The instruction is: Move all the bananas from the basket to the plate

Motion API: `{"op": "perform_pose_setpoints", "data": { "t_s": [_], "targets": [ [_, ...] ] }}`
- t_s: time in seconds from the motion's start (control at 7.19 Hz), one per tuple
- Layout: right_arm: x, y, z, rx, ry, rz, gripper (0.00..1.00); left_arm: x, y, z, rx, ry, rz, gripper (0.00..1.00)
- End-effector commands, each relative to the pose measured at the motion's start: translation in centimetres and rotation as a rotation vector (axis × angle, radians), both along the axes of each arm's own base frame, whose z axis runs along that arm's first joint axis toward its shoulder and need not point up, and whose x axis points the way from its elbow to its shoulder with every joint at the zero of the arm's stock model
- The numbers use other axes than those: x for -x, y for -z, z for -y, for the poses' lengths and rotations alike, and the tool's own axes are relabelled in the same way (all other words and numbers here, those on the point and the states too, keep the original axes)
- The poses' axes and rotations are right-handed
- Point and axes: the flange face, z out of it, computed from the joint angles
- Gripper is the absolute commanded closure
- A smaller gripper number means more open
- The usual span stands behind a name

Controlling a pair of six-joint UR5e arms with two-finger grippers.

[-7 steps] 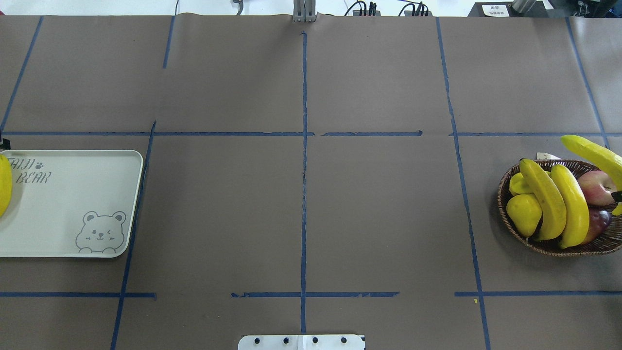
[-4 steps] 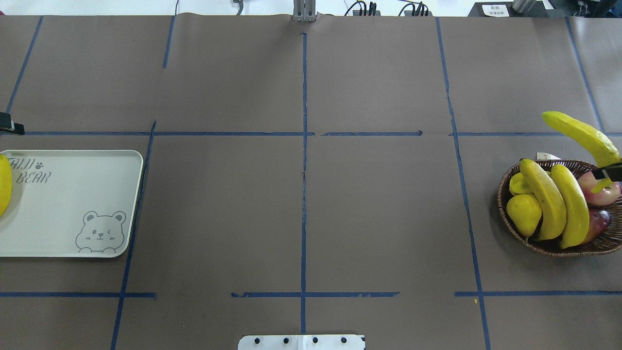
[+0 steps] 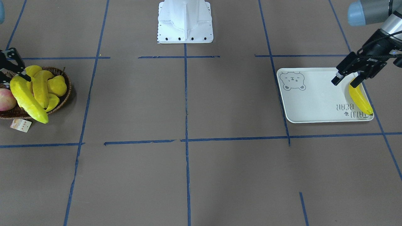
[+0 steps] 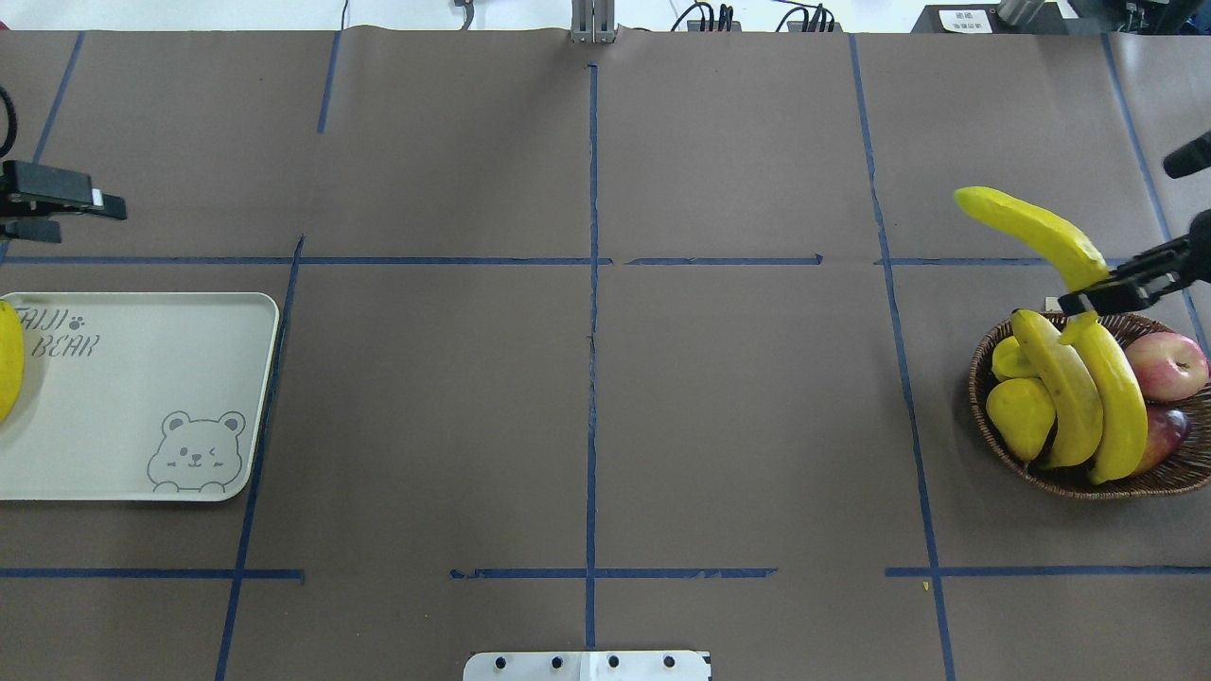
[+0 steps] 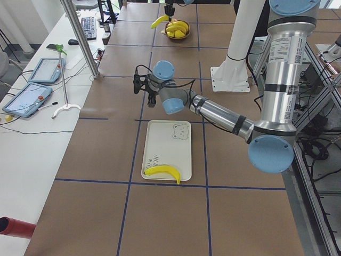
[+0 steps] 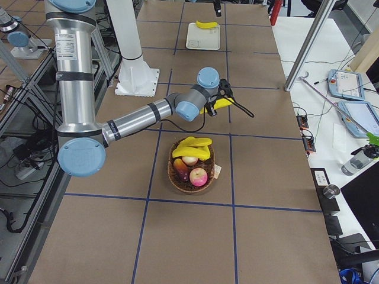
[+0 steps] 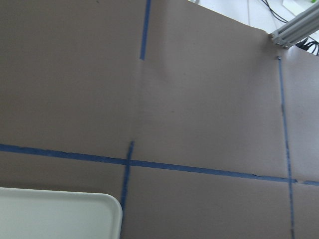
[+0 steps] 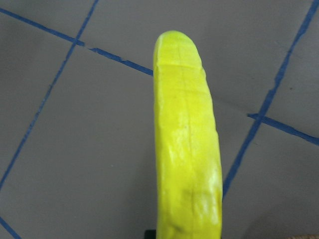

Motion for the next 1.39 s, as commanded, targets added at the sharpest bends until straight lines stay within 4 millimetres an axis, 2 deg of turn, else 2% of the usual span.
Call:
{"op": "perform_pose_setpoints", "data": {
  "t_s": [0.0, 0.14, 0.28, 0.42, 0.7, 0.84, 1.11, 1.25],
  "targets": [
    [4.8, 6.5, -0.8, 0.118, -0.016, 0.079, 0.92, -4.7, 7.0, -0.3, 0.094, -0.034, -0.134, 0.00],
    [6.2, 8.5, -1.7, 0.137, -0.037, 0.099, 0.92, -6.1, 7.8, -0.9, 0.171, -0.044, -0.164, 0.00],
    [9.0, 10.0, -3.1, 0.153, -0.080, 0.138, 0.92, -6.6, 8.2, -1.0, 0.215, -0.043, -0.183, 0.00],
    [11.5, 10.9, -4.9, 0.151, -0.123, 0.196, 0.92, -7.1, 9.2, -0.9, 0.241, -0.040, -0.200, 0.00],
    [14.5, 12.0, -7.3, 0.184, -0.195, 0.281, 0.93, -7.8, 11.1, -0.3, 0.284, -0.031, -0.230, 0.00],
    [16.5, 14.3, -8.2, 0.169, -0.195, 0.320, 0.94, -9.3, 12.9, -0.2, 0.333, -0.017, -0.265, 0.00],
    [21.8, 16.5, -11.6, 0.136, -0.247, 0.355, 0.94, -11.6, 14.4, -0.2, 0.417, 0.031, -0.302, 0.01],
    [23.4, 17.9, -12.7, 0.127, -0.255, 0.377, 0.94, -12.8, 16.2, 0.2, 0.447, 0.033, -0.286, 0.01]
  ]
}}
